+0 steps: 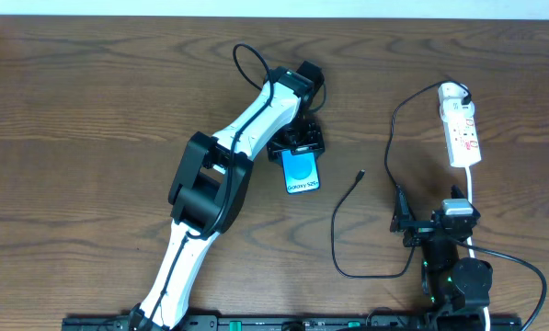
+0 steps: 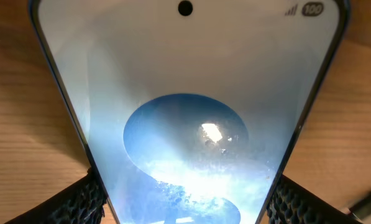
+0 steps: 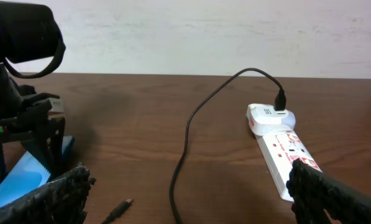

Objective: Plug charger to phone and switch on socket
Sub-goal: 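Lift the phone with the left gripper and tilt it upright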

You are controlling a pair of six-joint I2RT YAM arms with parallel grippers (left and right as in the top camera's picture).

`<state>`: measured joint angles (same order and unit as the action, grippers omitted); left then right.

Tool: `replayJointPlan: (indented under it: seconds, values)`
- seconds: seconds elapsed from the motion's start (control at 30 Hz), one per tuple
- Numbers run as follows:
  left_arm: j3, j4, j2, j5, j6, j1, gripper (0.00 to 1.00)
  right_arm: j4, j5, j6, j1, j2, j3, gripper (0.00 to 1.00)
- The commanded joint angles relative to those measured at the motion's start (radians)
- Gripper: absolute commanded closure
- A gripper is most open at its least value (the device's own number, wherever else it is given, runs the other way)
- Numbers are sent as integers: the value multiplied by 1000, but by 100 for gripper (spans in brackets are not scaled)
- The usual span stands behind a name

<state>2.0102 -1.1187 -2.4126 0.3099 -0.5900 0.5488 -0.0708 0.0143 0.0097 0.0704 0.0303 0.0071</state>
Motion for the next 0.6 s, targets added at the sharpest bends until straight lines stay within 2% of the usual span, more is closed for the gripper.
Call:
replayJointPlan:
  seconds: [0.0,0.3,0.5,0.53,0.57]
  values:
    - [-3,-6,19,1,20,-5,23,-4,2,-11,-5,-4,-2,1]
    - [-26,34,19,-260,19,20,23,-4,2,-11,-5,-4,-2,1]
    - [-90,105,19,-285,20,44,23,-4,2,-11,-5,-4,-2,1]
    - [-96,108,19,-285,20,46,21,-4,2,-11,-5,-4,-2,1]
    - [-97,107,19,-285,20,46,11,-4,2,-11,-5,-4,-2,1]
